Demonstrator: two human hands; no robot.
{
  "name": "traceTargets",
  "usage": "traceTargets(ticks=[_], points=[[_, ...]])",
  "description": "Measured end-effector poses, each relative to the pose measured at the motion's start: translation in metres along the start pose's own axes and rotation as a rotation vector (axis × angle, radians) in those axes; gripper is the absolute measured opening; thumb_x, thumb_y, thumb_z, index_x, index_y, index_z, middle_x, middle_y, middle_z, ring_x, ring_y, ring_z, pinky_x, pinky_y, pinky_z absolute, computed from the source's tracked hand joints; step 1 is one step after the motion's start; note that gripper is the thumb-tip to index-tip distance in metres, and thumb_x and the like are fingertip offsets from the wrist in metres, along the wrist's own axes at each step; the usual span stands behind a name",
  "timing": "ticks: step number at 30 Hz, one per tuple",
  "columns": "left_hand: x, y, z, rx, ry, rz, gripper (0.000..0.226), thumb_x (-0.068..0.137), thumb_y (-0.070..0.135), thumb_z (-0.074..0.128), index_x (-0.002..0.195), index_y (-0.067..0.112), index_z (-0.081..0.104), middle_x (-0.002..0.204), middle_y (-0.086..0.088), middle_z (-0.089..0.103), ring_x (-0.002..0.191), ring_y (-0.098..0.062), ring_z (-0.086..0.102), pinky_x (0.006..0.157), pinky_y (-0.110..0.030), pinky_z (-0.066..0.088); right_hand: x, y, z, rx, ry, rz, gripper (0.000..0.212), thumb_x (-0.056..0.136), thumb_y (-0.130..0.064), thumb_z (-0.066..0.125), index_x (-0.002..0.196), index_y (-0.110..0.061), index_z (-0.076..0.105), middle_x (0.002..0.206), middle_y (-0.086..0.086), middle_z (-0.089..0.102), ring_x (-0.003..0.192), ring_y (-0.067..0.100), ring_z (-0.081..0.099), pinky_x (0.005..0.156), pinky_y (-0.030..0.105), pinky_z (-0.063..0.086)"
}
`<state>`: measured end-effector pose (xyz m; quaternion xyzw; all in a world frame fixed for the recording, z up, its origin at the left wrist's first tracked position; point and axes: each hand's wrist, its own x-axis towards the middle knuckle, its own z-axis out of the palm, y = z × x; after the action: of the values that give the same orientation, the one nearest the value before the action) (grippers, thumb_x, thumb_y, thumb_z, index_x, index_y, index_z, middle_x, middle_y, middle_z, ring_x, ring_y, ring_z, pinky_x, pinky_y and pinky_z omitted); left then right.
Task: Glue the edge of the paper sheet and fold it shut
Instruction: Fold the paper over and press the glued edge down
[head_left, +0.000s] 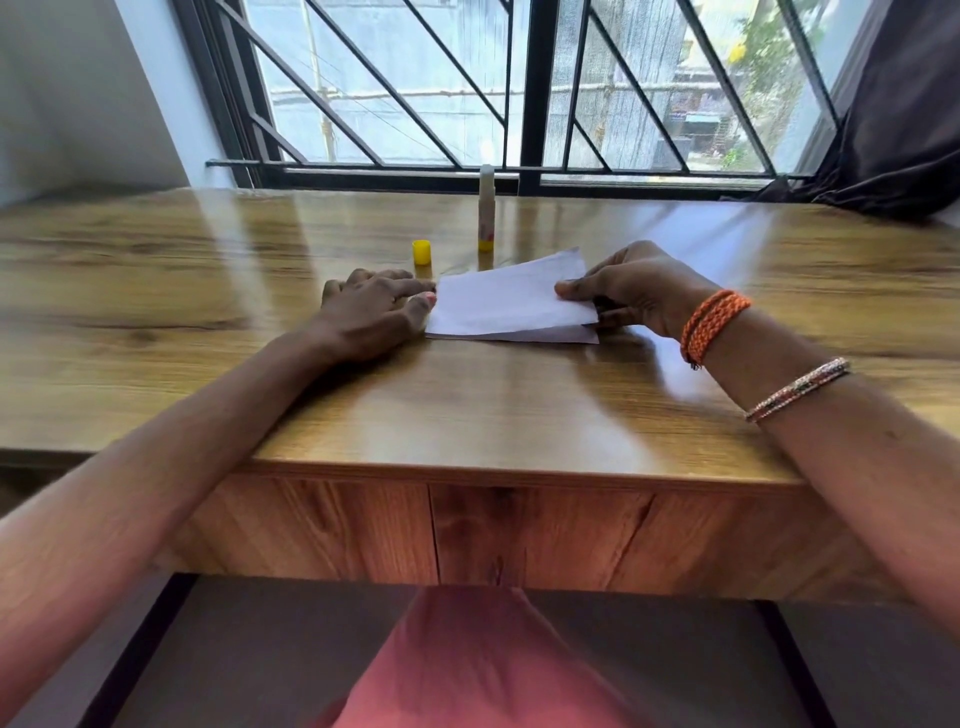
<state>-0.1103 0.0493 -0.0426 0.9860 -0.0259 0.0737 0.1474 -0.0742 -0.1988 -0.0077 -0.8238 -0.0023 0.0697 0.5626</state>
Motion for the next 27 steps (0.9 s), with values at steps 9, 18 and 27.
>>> traceTargets(ticks=[9, 18, 27], points=[[-0.0002, -0.003, 0.0002, 0.154, -0.119, 0.018, 0.077, 0.075, 0.069, 0.025, 0.144, 0.038, 0.022, 0.158, 0.003, 0.017, 0.144, -0.023, 0.012, 0.111, -0.046, 0.009, 0.002, 0.0015, 0.0012, -0.047, 0.009, -0.012, 0.022, 0.074, -0.011, 0.078, 0.087, -0.001, 0.065, 0.071, 0.008, 0.063, 0.059, 0.016, 0.06, 0.045, 0.02, 0.054], [0.0021, -0.0059, 0.0032, 0.227, -0.142, 0.018, 0.066, 0.089, 0.063, 0.025, 0.147, 0.035, 0.01, 0.159, 0.002, 0.008, 0.145, -0.023, 0.007, 0.112, -0.046, 0.006, 0.0028, 0.004, 0.0025, -0.157, 0.045, -0.095, 0.018, 0.073, -0.012, 0.08, 0.07, -0.005, 0.063, 0.066, 0.008, 0.063, 0.057, 0.017, 0.061, 0.05, 0.025, 0.054], [-0.0012, -0.0035, 0.0012, 0.113, -0.115, 0.136, 0.074, 0.08, 0.06, 0.025, 0.147, 0.034, 0.008, 0.158, 0.011, 0.006, 0.146, -0.012, 0.001, 0.111, -0.042, 0.007, 0.0095, 0.0072, 0.0032, -0.222, 0.057, -0.138, 0.024, 0.073, -0.015, 0.08, 0.061, -0.01, 0.06, 0.065, 0.007, 0.062, 0.064, 0.02, 0.061, 0.067, 0.034, 0.055]])
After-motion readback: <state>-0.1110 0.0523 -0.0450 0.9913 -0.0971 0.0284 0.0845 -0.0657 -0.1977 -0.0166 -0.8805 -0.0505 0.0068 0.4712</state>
